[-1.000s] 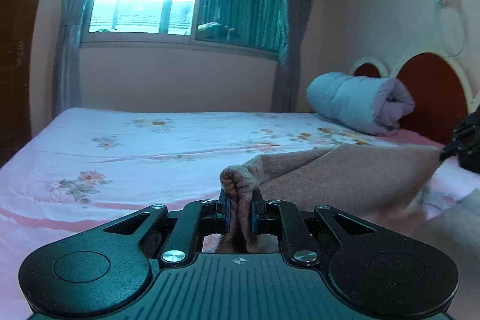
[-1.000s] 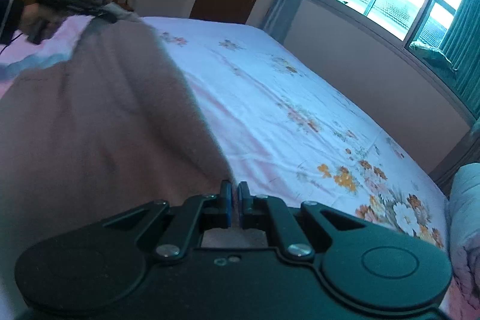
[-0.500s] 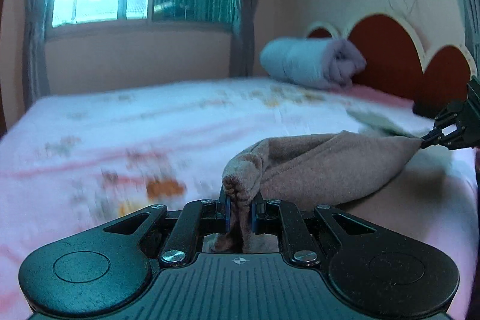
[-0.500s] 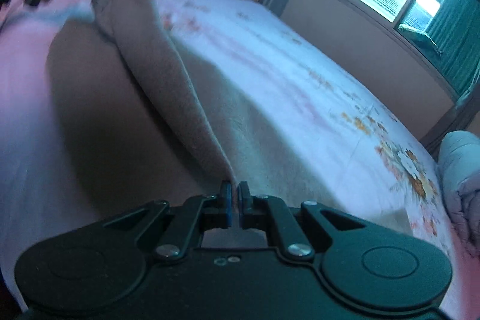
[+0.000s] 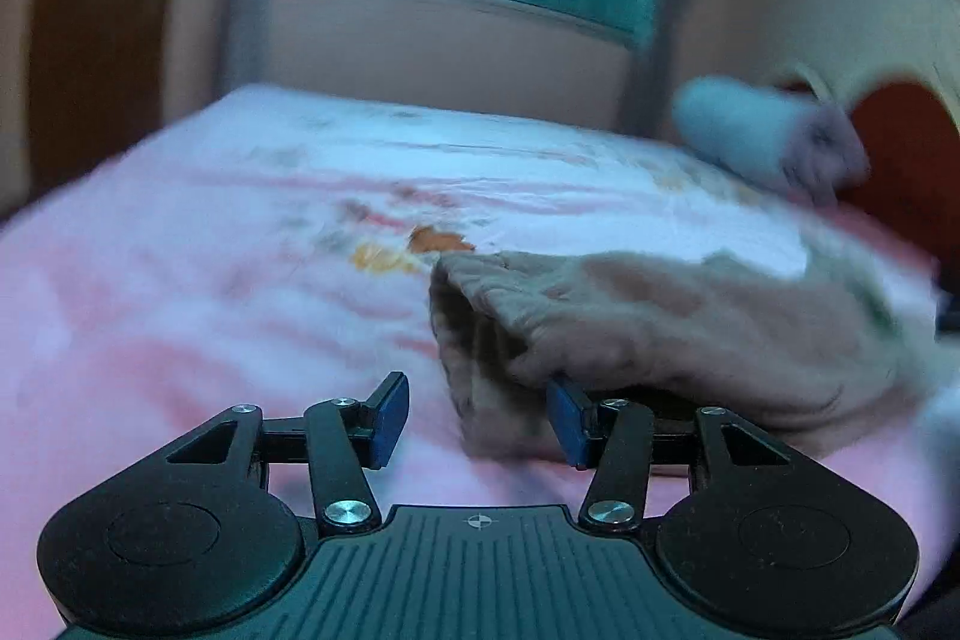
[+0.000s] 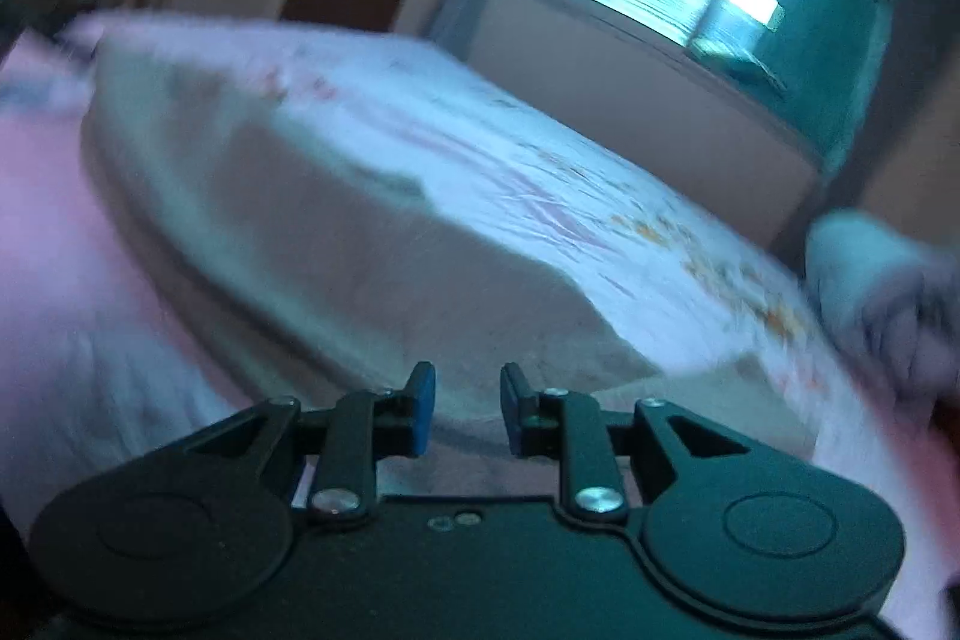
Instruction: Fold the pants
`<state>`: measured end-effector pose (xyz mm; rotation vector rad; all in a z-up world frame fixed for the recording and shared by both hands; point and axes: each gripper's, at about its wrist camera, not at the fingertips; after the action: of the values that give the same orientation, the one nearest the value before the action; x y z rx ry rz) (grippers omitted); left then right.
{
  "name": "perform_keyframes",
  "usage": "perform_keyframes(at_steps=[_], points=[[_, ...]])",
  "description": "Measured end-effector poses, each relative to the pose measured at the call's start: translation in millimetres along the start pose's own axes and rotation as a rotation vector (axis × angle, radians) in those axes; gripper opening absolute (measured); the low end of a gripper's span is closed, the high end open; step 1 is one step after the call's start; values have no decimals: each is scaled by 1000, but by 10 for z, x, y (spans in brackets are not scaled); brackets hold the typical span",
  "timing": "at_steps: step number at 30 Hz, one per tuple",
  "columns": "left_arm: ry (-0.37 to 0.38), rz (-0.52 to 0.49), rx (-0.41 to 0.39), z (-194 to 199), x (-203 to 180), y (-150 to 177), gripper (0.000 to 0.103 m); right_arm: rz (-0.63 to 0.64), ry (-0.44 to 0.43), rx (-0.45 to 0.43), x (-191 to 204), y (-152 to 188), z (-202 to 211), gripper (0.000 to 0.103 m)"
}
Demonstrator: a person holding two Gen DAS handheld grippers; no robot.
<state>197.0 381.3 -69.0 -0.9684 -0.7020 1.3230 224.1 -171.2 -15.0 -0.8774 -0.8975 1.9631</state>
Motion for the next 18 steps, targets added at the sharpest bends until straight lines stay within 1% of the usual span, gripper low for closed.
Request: perform_keyframes(at_steps=[3, 6, 7, 8, 10, 12, 14, 15, 16, 17, 18], points=[[0, 205, -32, 236, -63, 108, 50, -187, -12, -14, -152, -38, 61, 16], [49, 444, -48, 292, -82, 209, 50, -367, -45, -11, -281, 38, 109, 16], [68, 495, -44, 264, -98, 220, 50, -438, -64, -7, -333, 59, 100, 16], [79, 522, -46, 222, -118, 225, 50, -499, -78, -1, -410, 107, 93, 17], [111, 596, -22, 84, -126, 205, 50, -649, -104, 25, -530, 209, 51, 20], [117, 658, -10, -45, -133, 163, 50, -773, -116, 47, -605, 298, -19, 22], [113, 677, 6, -186, -178, 110, 50, -877, -112, 60, -647, 382, -46, 33], [101, 684, 19, -240, -192, 79, 50, -929, -110, 61, -645, 447, -42, 36], [94, 686, 37, -309, -203, 59, 50, -986, -110, 65, -681, 482, -81, 43], [81, 683, 58, -375, -200, 35, 50, -1042, -111, 63, -722, 525, -129, 47], [50, 674, 89, -430, -219, 33, 49, -1087, -119, 63, -750, 553, -196, 48]])
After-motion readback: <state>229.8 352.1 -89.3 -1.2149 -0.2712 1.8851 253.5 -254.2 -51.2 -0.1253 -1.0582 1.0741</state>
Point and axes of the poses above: each gripper's, at about its wrist camera, not at the fingertips, and z roughly against the way its jaws point, x to its left, y to its underside, and after that the axes turned 7 degrees about -z, right-handed
